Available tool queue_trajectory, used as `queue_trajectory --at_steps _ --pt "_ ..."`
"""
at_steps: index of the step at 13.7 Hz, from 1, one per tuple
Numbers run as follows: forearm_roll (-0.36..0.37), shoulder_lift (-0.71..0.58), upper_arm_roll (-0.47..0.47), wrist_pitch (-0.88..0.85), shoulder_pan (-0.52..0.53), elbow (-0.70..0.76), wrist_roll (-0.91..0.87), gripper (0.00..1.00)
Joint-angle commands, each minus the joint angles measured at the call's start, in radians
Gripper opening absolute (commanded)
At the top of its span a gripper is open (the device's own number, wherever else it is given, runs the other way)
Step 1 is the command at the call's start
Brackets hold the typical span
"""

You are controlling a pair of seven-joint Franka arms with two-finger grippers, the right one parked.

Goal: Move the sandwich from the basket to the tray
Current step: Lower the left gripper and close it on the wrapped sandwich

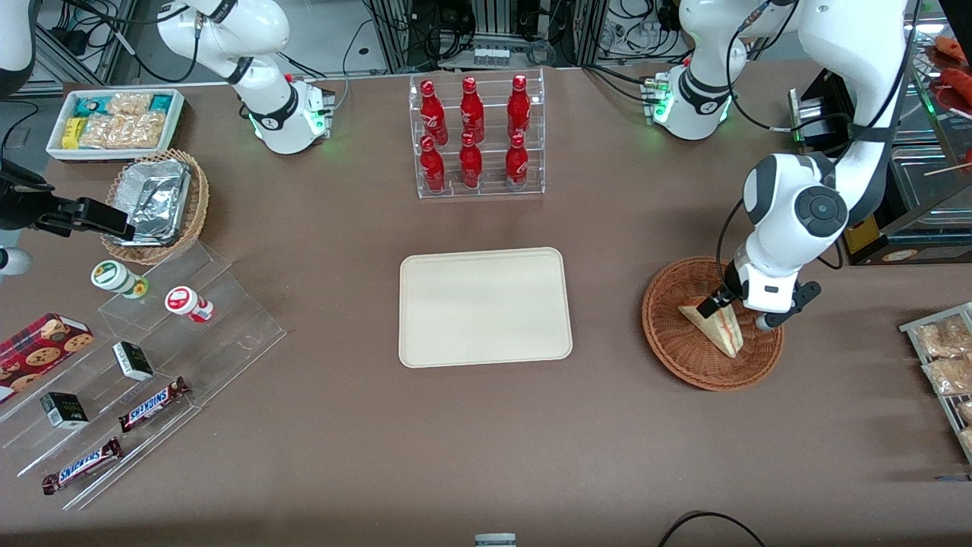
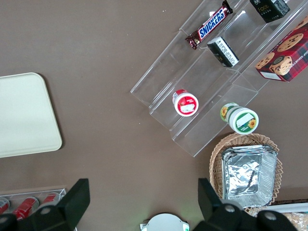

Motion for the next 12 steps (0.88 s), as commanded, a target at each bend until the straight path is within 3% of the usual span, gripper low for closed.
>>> queue_trajectory --at_steps 1,4,5,7,8,9,12 --pt "0.003 0.017 0.000 0.035 -0.002 -0.002 -0.023 1.00" --pt "0.003 0.046 0.002 0.061 -0.002 -0.001 -0.023 0.95" --pt "0.003 0.047 0.002 0.061 -0.002 -0.001 -0.023 0.81" --pt "0.005 0.049 0.004 0.059 -0.002 0.004 -0.022 0.33" --pt "0.006 0.052 0.004 0.059 -0.002 0.005 -0.020 0.21" --pt "0.006 0.052 0.004 0.056 -0.002 0.008 -0.019 0.16" --pt "0.018 0.028 0.004 0.023 -0.002 0.024 -0.016 0.16"
